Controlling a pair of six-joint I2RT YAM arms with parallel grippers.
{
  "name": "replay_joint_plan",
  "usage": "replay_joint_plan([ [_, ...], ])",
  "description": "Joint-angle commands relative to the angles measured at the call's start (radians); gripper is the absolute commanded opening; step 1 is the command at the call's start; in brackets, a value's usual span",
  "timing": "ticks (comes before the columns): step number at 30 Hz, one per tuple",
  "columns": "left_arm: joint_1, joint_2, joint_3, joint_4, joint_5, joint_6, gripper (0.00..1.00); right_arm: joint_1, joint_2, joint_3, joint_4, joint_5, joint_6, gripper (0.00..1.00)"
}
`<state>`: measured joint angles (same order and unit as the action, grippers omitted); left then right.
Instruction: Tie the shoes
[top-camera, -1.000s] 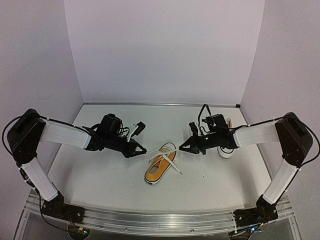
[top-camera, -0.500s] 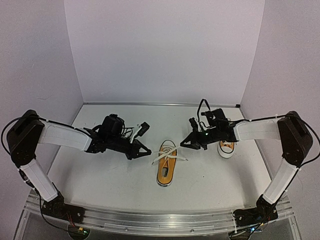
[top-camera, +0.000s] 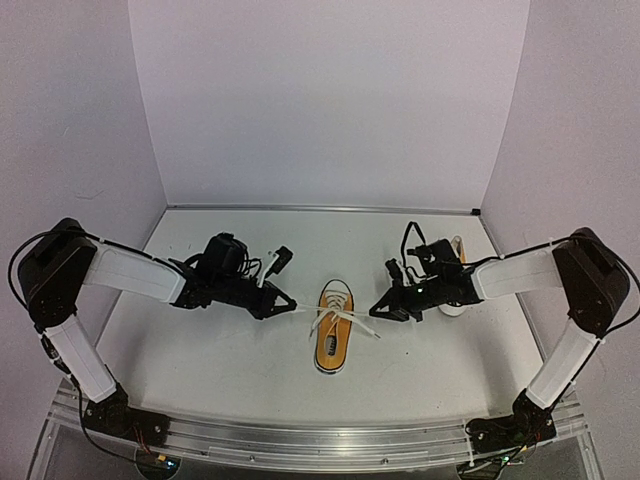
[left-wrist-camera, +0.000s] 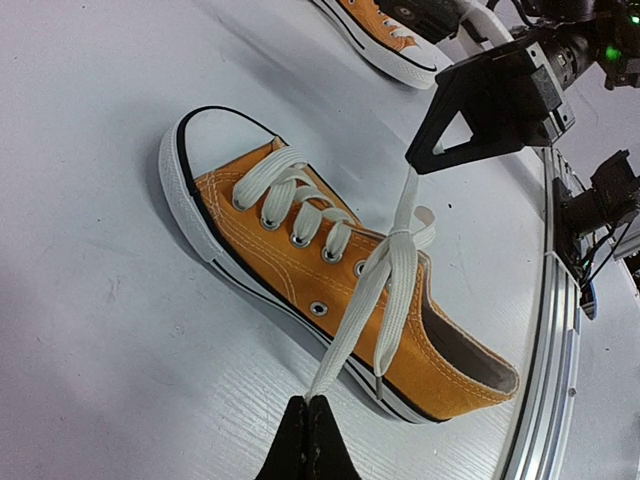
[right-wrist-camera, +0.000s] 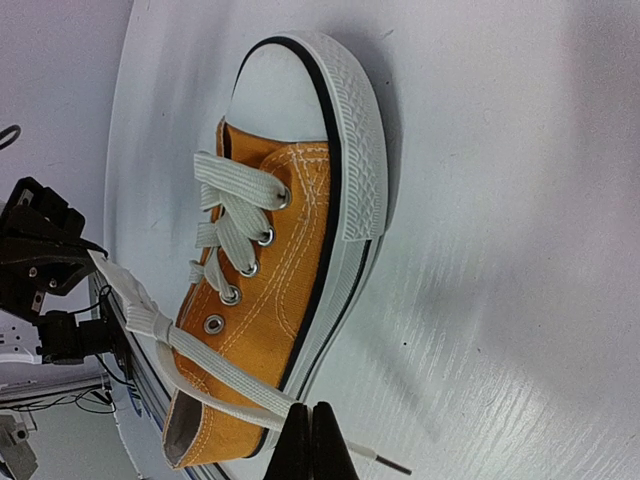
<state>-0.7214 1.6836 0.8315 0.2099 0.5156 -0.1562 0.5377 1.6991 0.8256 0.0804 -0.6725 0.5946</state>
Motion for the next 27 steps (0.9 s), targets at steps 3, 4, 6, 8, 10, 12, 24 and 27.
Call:
replay_joint_plan([
  [3,0.043,-0.006,-0.032,0.008,-0.065,-0.009,0.00,-0.016,-0.015,-0.024,-0.007,0.078,-0.006,0.00],
  [4,0.046,-0.007,-0.037,0.008,-0.065,-0.008,0.00,-0.017,-0.012,-0.026,-0.006,0.080,-0.006,0.00],
  [6,0.049,-0.008,-0.046,0.009,-0.065,-0.008,0.00,-0.019,-0.005,-0.031,-0.004,0.080,-0.006,0.00],
  [8,0.051,-0.006,-0.052,0.011,-0.062,-0.006,0.00,-0.021,-0.001,-0.037,-0.001,0.083,-0.007,0.00],
  [10,0.051,-0.003,-0.053,0.009,-0.059,-0.003,0.00,-0.023,-0.001,-0.045,-0.001,0.083,-0.009,0.00],
  [12,0.053,-0.003,-0.058,0.010,-0.064,-0.005,0.00,-0.028,-0.005,-0.052,-0.001,0.086,-0.010,0.00],
  [24,0.065,0.001,-0.065,-0.004,-0.089,-0.009,0.00,-0.041,0.000,-0.082,0.010,0.082,-0.014,0.00],
  [27,0.064,0.011,-0.061,0.008,-0.063,-0.015,0.00,-0.041,0.011,-0.083,0.034,0.059,0.000,0.00],
])
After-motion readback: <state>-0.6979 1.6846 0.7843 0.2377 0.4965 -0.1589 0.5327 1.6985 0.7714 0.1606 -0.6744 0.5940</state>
